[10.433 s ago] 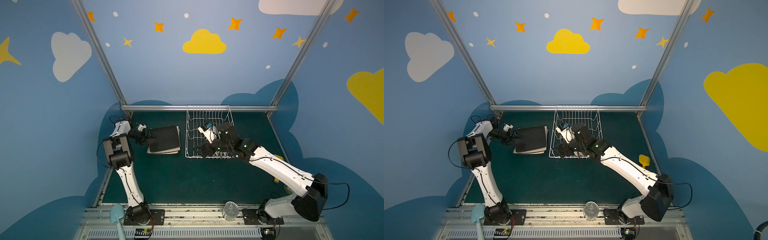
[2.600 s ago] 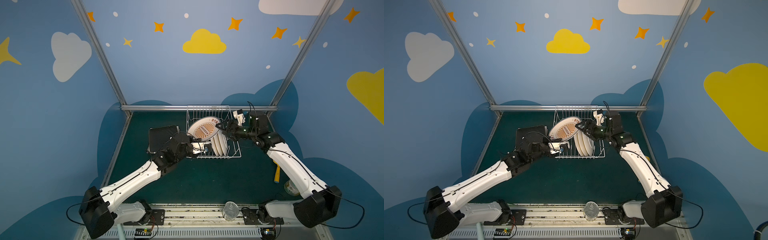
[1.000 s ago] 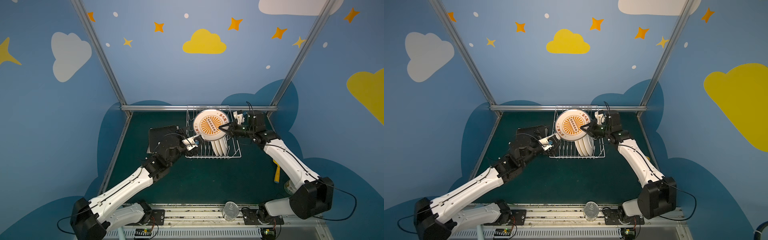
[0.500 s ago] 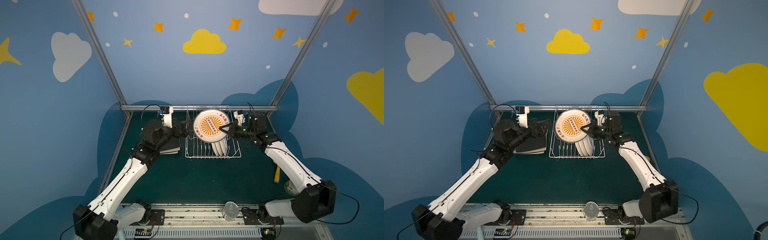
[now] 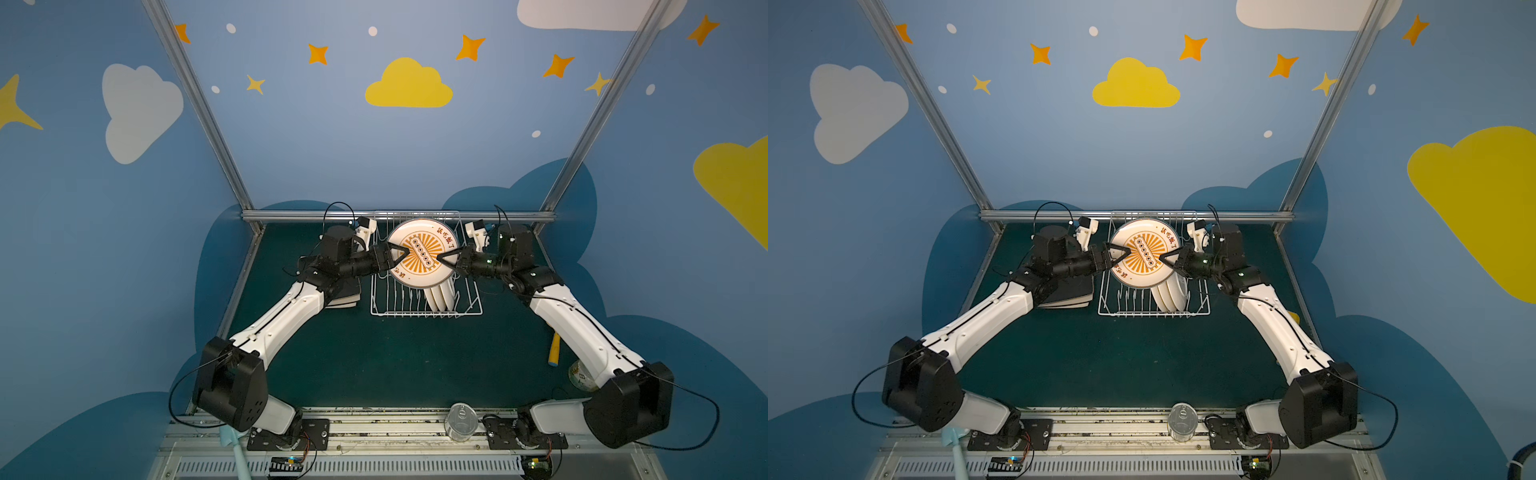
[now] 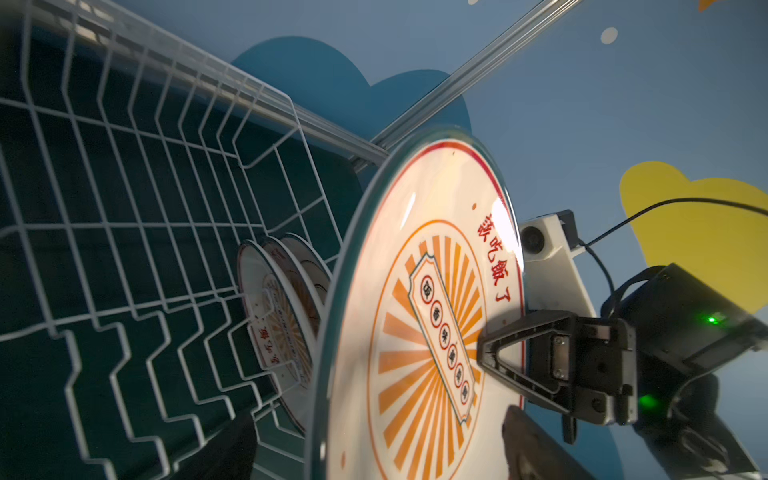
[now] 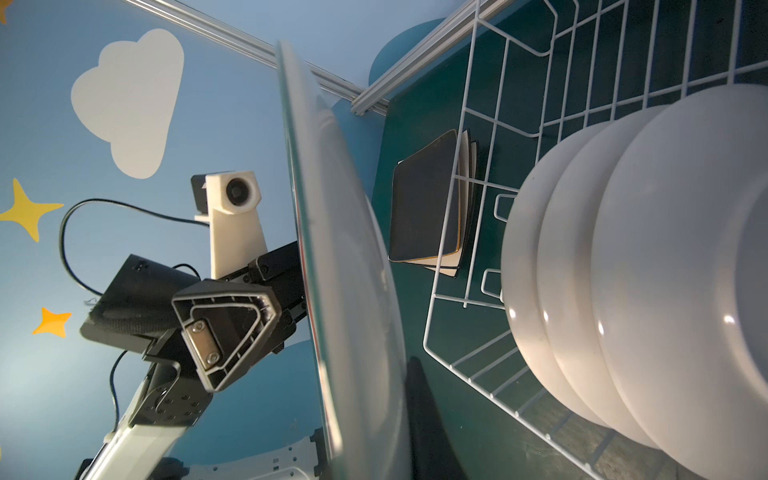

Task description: Unload the plates from the dish rack

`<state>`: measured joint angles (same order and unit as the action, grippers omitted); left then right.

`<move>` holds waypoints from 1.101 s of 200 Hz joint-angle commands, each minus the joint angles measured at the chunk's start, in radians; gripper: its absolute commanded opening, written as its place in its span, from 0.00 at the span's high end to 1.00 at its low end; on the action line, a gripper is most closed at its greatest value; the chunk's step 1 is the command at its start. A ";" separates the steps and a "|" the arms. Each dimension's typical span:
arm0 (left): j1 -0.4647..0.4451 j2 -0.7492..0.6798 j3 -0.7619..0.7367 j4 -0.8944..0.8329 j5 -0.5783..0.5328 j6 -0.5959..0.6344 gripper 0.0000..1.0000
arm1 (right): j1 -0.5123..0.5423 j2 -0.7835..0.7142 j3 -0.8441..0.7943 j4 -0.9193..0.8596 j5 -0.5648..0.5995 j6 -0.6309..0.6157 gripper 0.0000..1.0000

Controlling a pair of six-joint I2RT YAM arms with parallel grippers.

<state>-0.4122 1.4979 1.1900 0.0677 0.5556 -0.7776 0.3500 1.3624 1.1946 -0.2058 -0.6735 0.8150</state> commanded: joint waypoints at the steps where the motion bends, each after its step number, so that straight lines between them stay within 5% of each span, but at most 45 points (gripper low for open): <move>1: 0.006 0.015 0.033 0.050 0.110 -0.047 0.18 | -0.002 -0.020 -0.002 0.062 -0.035 -0.018 1.00; 68: 0.024 0.032 0.003 0.126 0.179 -0.116 0.67 | -0.002 0.020 -0.003 0.070 -0.063 -0.014 1.00; 120: 0.023 0.045 0.031 0.084 0.226 -0.086 0.91 | 0.000 0.034 0.008 0.051 -0.086 -0.029 0.99; 141: 0.026 0.045 0.033 0.080 0.219 -0.089 0.97 | -0.002 0.037 0.014 0.041 -0.091 -0.039 0.89; 191: 0.042 0.018 0.040 0.014 0.216 -0.072 0.97 | -0.011 0.024 0.080 -0.096 -0.033 -0.154 0.39; 220: 0.059 -0.027 0.022 -0.047 0.206 -0.054 0.97 | -0.019 0.009 0.131 -0.195 -0.001 -0.260 0.18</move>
<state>-0.3695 1.5402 1.1969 0.0528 0.7483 -0.8673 0.3393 1.3964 1.2644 -0.2993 -0.7116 0.6693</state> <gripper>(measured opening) 0.101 0.779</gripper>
